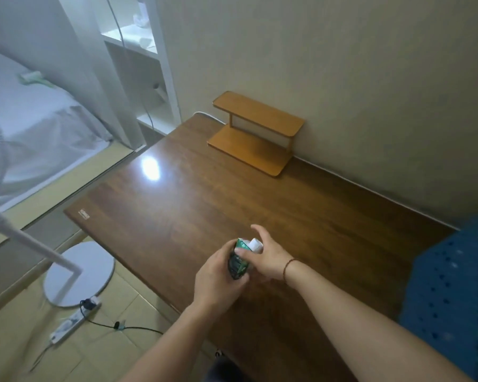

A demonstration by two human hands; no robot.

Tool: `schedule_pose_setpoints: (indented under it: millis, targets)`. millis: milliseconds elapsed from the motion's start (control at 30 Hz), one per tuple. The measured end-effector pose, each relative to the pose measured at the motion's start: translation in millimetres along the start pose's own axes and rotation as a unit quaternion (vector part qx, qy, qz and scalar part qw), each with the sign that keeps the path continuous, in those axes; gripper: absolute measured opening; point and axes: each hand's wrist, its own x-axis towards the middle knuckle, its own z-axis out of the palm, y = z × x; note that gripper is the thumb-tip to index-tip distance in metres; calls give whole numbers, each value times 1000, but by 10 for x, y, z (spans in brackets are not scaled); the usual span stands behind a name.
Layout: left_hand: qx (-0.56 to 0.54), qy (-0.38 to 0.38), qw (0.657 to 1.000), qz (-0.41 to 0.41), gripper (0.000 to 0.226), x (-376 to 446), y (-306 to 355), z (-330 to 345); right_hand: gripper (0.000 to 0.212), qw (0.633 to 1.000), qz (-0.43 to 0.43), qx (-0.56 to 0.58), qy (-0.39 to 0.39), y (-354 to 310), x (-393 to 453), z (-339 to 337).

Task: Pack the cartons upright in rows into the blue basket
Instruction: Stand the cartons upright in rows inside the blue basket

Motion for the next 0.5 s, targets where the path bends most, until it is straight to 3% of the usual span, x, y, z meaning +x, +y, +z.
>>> schedule_pose_setpoints:
  millis: [100, 200, 333, 433, 500]
  targets:
    - [-133, -36, 986, 94, 73, 78, 308, 190, 41, 990, -55, -40, 120, 35, -369, -386]
    - [-260, -44, 951, 162, 68, 136, 774, 385, 40, 961, -86, -53, 258, 190, -859, -816]
    - [-296, -29, 935, 193, 65, 170, 1500, 666, 44, 880, -133, 34, 455, 556, -1619, -1394]
    - [-302, -99, 931, 181, 45, 135, 2045, 962, 46, 804, -118, 48, 581, 893, -2262, -1792]
    - [-305, -154, 925, 167, 33, 77, 2386, 1164, 41, 771, -61, 6, 634, 1135, -2647, -2026]
